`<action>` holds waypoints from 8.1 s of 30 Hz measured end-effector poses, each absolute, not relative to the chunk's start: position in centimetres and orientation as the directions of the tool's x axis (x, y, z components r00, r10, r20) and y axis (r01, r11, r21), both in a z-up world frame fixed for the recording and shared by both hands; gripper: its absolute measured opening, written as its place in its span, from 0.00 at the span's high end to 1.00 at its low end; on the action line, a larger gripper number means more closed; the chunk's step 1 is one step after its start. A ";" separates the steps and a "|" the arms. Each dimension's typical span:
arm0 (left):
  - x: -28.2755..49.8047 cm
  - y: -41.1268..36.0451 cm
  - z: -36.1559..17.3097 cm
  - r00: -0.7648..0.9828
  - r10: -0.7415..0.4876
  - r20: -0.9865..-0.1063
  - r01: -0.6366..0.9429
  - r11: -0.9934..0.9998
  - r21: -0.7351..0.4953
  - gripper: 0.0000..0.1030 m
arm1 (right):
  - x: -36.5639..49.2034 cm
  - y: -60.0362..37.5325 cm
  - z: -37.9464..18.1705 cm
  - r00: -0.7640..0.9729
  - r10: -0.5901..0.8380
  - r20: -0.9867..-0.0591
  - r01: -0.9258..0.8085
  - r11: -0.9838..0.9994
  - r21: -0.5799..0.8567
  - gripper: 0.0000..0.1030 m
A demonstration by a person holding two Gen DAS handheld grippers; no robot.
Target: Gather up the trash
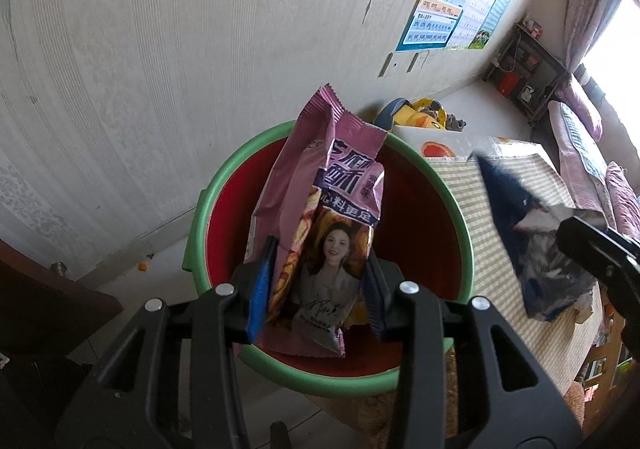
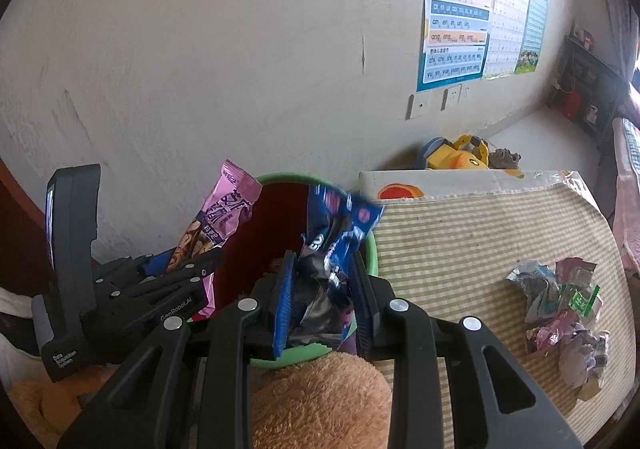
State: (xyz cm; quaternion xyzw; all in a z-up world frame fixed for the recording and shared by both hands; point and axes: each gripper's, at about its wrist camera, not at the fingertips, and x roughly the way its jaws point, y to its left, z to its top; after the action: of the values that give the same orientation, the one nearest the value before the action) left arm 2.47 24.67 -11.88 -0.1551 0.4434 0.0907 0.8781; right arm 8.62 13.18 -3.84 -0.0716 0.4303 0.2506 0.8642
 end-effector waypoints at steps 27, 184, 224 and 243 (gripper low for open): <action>2.5 21.9 -11.4 0.604 0.007 -0.797 -0.233 0.958 -0.168 0.25 | 6.2 2.6 -4.7 0.572 0.233 -0.786 -0.256 0.962 0.098 0.29; 3.5 0.6 -9.5 0.558 -0.276 -0.782 0.283 0.950 -0.133 0.62 | -0.3 -13.3 -7.3 0.608 0.008 -0.794 0.145 0.982 0.120 0.56; 4.6 3.1 -7.7 0.612 -0.219 -0.760 0.209 0.972 -0.111 0.62 | 0.6 -11.3 -5.7 0.646 0.076 -0.759 0.069 0.985 0.157 0.56; 5.1 22.0 -10.4 0.608 0.060 -0.792 -0.223 0.970 -0.097 0.62 | 8.7 7.7 -4.3 0.535 0.453 -0.714 -0.356 0.886 0.296 0.56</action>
State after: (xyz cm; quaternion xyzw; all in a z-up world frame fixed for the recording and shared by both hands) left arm 5.14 22.05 -10.41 -0.0934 0.4356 0.0794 0.8918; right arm 8.69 7.70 -4.25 0.0574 0.4233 0.2312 0.8741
